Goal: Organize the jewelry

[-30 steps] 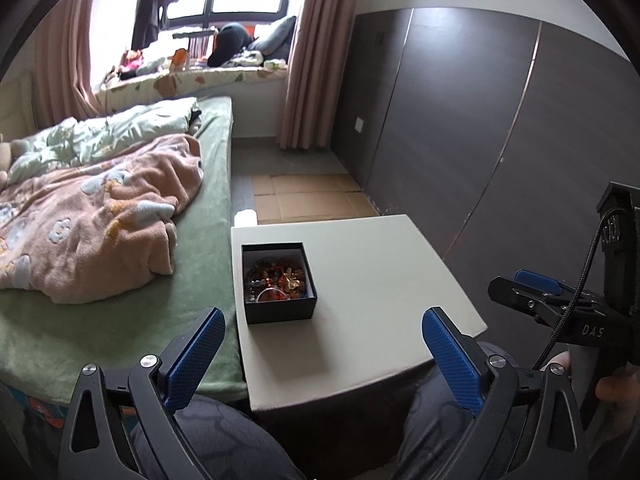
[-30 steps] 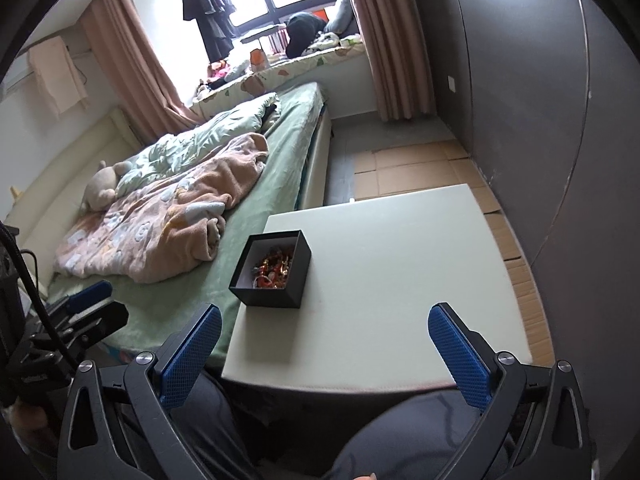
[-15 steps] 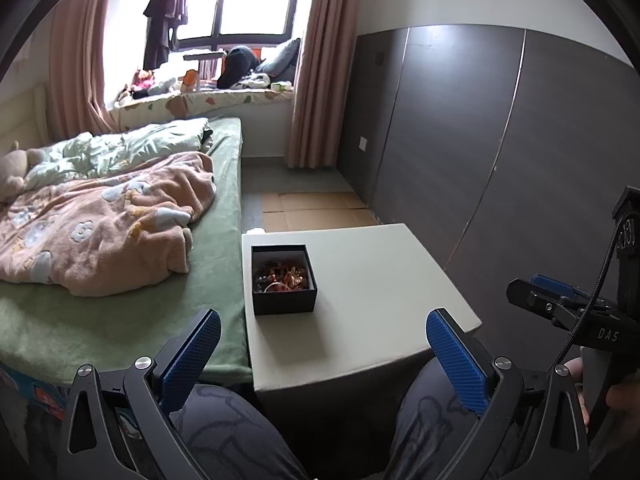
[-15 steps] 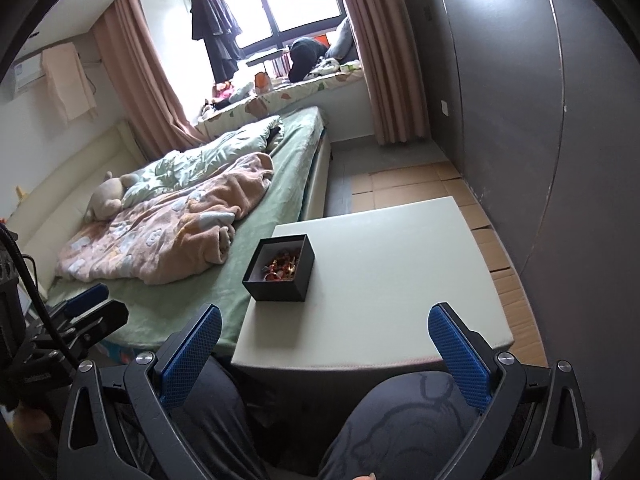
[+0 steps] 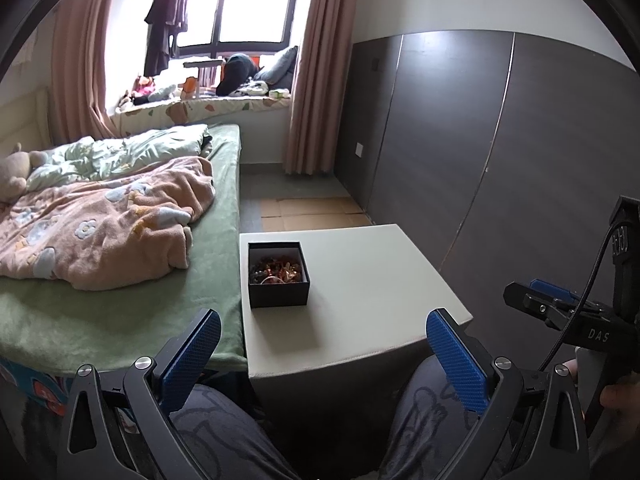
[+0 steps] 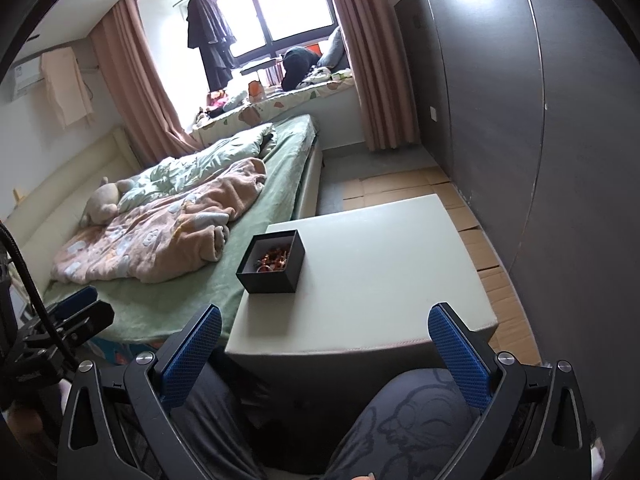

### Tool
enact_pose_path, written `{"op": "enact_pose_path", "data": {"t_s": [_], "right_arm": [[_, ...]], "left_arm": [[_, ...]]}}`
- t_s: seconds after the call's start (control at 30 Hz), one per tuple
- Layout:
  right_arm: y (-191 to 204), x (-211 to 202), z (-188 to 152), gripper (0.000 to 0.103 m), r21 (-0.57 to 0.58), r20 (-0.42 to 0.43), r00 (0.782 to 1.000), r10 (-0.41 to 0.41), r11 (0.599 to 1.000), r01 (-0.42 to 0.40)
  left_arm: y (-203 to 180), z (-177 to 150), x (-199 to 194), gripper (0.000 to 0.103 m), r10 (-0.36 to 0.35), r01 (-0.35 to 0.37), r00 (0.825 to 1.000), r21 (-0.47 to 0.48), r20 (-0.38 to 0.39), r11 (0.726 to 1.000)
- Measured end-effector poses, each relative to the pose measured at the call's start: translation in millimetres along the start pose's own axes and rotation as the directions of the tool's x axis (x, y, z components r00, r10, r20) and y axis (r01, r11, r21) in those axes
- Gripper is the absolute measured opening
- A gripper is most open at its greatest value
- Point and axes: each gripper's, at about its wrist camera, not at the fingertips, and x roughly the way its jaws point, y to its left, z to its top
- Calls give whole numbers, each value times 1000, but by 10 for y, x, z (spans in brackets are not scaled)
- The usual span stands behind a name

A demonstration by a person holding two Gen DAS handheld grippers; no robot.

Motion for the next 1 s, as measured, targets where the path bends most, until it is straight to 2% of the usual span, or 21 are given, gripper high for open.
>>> {"op": "enact_pose_path", "data": {"t_s": [1.0], "right_arm": [[53,-119,-57,103,-8,33,999,-8,1000,8]], "left_arm": [[2,-66,-127,103,1,-1,1000,-1,21,1000]]}}
